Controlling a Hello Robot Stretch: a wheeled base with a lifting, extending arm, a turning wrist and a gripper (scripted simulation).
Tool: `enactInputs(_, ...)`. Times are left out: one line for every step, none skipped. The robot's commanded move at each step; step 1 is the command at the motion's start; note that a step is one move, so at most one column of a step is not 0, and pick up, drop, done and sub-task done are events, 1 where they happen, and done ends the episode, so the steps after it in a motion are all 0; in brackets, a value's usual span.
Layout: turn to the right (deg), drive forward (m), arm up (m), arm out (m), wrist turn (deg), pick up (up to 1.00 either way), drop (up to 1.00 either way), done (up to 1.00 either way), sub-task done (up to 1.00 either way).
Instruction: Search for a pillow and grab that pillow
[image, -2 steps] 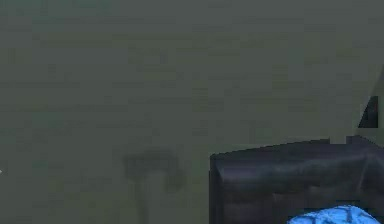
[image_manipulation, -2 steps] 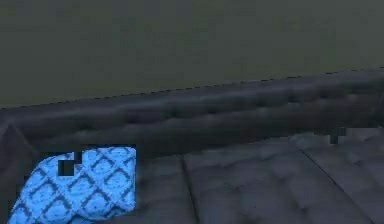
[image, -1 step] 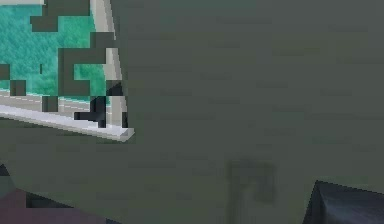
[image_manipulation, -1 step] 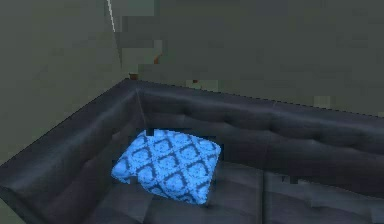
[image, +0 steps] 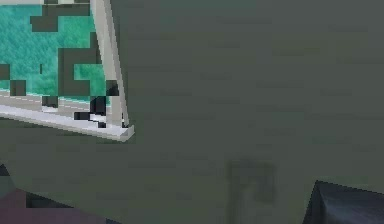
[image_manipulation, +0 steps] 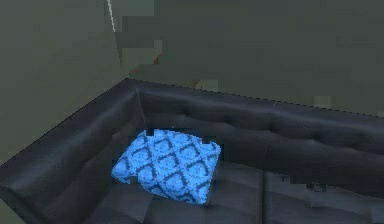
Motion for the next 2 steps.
enactInputs(0.0,0.0,0.16,0.0,0.0,0.0,0.0,0.0,0.0)
enactInputs(0.0,0.0,0.0,0.26,0.0,0.0,0.0,0.0,0.0)
